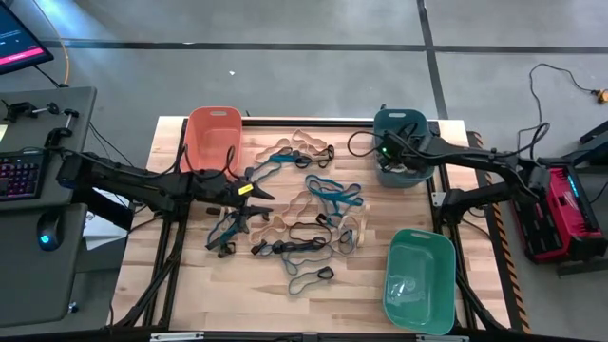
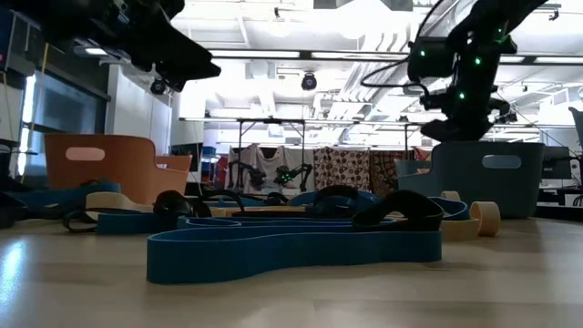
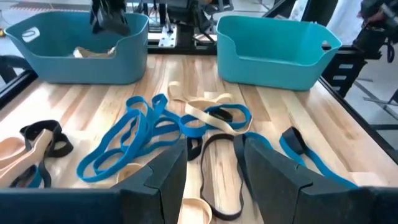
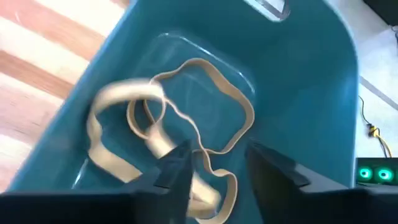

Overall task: Sort rubber bands into baskets
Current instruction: Put the white rubber band into the blue bin

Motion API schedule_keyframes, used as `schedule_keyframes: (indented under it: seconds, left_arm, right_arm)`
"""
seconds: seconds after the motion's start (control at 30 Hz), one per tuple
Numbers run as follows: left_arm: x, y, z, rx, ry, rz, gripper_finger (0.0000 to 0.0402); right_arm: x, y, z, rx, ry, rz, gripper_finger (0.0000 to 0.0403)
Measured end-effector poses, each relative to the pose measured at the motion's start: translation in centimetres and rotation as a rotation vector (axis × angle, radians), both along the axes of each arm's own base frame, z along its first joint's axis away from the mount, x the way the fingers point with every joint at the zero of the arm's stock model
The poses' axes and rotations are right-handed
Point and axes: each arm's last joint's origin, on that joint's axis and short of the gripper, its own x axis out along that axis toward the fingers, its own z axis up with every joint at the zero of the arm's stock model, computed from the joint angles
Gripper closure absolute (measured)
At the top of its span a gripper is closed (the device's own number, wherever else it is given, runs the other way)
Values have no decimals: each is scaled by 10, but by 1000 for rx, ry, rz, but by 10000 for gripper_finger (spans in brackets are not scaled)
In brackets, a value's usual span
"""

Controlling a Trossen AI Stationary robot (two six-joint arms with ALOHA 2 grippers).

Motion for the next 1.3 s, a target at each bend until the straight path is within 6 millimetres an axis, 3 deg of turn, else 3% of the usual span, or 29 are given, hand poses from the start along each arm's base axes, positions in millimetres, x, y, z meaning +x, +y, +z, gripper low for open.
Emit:
schedule_keyframes:
  seconds: [0.13, 0.23, 0.33, 0.53, 0.73, 0.93, 1.1, 1.3]
  left_arm:
    - [0, 0, -1, 0, 9, 0, 248]
    - [0, 0, -1, 1, 15, -2, 248]
    - [-2, -1, -3, 2, 35, -3, 248]
    - [-9, 0, 0, -10, 154, 4, 248]
    - [-14, -7, 8, -20, 294, -14, 248]
    - [-19, -21, 5, 13, 382, -63, 248]
    - [-18, -40, -10, 60, 491, -169, 248]
    - [-13, -63, -34, 151, 611, -283, 247]
  right_arm:
    - [6, -4, 20, -27, -32, 11, 219]
    - [12, -3, 34, -49, -62, 34, 222]
    - [21, 4, 45, -77, -99, 107, 263]
    - [42, 28, 53, -124, -189, 266, 390]
    - [63, 59, 62, -211, -321, 393, 376]
    - [74, 96, 69, -260, -419, 510, 400]
    - [77, 120, 73, -272, -476, 586, 397]
    - [78, 136, 75, -288, -509, 625, 402]
